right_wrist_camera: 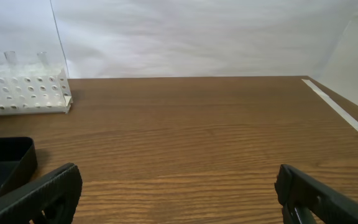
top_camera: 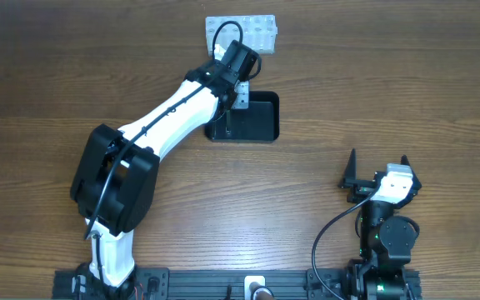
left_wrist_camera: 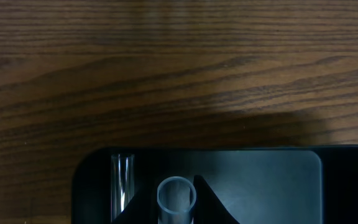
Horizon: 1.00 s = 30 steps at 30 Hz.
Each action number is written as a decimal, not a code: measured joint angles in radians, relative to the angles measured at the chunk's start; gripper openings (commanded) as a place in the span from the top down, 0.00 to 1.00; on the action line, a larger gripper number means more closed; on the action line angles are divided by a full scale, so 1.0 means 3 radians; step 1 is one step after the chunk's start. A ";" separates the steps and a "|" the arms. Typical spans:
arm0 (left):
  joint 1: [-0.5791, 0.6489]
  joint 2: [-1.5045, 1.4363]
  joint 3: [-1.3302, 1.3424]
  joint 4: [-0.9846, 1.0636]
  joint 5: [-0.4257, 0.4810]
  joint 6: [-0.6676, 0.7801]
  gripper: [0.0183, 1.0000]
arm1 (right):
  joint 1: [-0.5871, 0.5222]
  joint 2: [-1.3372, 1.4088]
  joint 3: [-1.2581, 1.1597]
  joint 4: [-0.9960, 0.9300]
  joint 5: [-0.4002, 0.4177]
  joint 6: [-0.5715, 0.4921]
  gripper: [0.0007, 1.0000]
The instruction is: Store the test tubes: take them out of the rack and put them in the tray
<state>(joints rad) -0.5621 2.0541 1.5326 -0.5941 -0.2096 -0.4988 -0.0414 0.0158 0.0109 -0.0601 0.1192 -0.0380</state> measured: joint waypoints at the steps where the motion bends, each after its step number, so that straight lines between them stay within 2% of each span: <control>1: 0.0000 0.0000 0.0000 0.0000 0.0001 0.0001 0.82 | 0.0000 0.0000 0.0000 0.0000 0.0000 0.0000 0.01; 7: 0.0000 0.0000 0.0000 0.0000 0.0001 -0.0001 0.72 | 0.0000 0.0000 0.0000 0.0000 0.0000 -0.0001 0.01; 14: 0.0000 -0.0001 0.0000 0.0000 0.0009 -0.0011 0.70 | 0.0000 0.0000 0.0000 0.0000 0.0000 -0.0001 0.01; 19: -0.0003 -0.0125 -0.0033 -0.0004 -0.0092 0.0013 0.40 | 0.0000 0.0000 0.0000 0.0000 0.0000 0.0000 0.01; 25: 0.0015 -0.0888 -0.0064 0.0192 -0.0470 0.0350 0.24 | 0.0000 0.0000 0.0000 0.0000 0.0000 -0.0003 0.01; 30: 0.0252 -0.1682 -0.0052 0.0421 -0.0538 0.0904 0.12 | 0.0000 0.0000 0.0000 0.0000 0.0000 0.0000 0.01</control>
<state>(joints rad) -0.4866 1.5494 1.5169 -0.4679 -0.3710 -0.2276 -0.0414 0.0158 0.0109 -0.0601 0.1192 -0.0380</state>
